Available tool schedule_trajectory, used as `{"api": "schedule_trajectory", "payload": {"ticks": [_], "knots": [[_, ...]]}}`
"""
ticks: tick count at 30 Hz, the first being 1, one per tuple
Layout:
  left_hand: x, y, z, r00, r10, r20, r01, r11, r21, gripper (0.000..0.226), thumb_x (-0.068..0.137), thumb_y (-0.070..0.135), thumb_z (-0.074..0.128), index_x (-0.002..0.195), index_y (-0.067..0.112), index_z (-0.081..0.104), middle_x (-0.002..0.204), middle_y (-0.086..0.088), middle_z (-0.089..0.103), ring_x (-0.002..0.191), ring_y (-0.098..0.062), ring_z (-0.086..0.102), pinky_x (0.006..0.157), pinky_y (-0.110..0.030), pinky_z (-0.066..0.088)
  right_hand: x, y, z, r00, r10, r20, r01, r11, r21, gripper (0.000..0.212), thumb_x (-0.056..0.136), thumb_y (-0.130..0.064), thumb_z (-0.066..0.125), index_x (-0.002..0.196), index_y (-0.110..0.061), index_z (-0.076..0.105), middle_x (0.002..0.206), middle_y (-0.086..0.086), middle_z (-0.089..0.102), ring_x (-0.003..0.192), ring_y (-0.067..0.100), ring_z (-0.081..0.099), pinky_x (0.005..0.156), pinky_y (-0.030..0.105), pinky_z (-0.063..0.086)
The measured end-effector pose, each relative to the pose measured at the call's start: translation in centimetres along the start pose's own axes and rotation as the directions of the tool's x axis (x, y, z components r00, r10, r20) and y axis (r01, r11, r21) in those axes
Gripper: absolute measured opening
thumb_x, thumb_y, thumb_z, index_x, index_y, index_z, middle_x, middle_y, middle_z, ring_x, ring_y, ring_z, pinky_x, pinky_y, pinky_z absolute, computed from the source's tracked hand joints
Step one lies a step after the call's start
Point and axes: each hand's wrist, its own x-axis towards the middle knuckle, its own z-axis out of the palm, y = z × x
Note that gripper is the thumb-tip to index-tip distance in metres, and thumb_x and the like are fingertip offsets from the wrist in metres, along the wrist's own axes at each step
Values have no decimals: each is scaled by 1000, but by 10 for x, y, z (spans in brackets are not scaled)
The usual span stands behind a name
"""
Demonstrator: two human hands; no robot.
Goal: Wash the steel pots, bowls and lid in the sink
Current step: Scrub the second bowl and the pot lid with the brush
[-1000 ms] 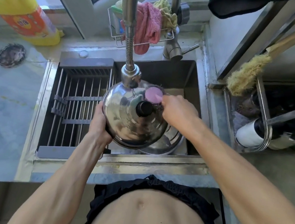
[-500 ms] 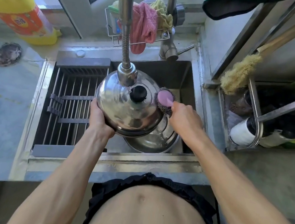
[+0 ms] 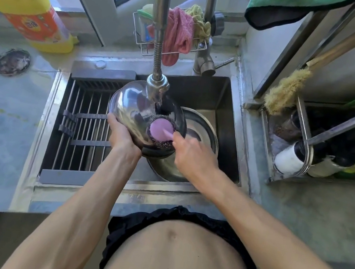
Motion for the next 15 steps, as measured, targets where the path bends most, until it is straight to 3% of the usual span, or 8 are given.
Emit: {"api": "schedule_trajectory", "payload": {"ticks": [3, 7, 11, 15], "knots": [[-7, -1, -7, 998, 61, -6, -60, 993, 101, 61, 91, 70, 56, 115, 15, 67, 102, -9, 75, 90, -29, 73, 87, -50, 61, 19, -8, -4, 1000, -6, -10, 6, 998, -61, 46, 99, -13, 39, 143, -24, 46, 95, 16, 69, 87, 39, 67, 60, 38, 35], [-12, 2, -14, 994, 105, -19, -101, 983, 152, 50, 92, 65, 61, 96, 16, 66, 95, -7, 76, 85, -25, 74, 82, -43, 62, 27, -18, -11, 996, 80, -35, -82, 995, -59, 39, 99, -13, 36, 135, -18, 50, 99, 17, 68, 91, 40, 66, 60, 38, 35], [-14, 0, -18, 993, 111, -46, -102, 980, 172, 54, 93, 65, 58, 102, 13, 67, 90, -7, 75, 78, -24, 74, 73, -39, 63, 16, -50, -6, 998, -57, -34, 57, 998, -5, 39, 100, -15, 37, 137, -22, 48, 96, 17, 68, 86, 41, 67, 59, 39, 36], [-17, -6, -27, 992, 128, -5, -122, 955, 271, 52, 93, 66, 58, 93, 14, 69, 90, -8, 77, 83, -24, 75, 79, -39, 63, 49, -26, -20, 987, 161, -14, -161, 987, 11, 32, 98, -15, 37, 123, -16, 57, 104, 19, 67, 97, 41, 65, 70, 41, 42]]}}
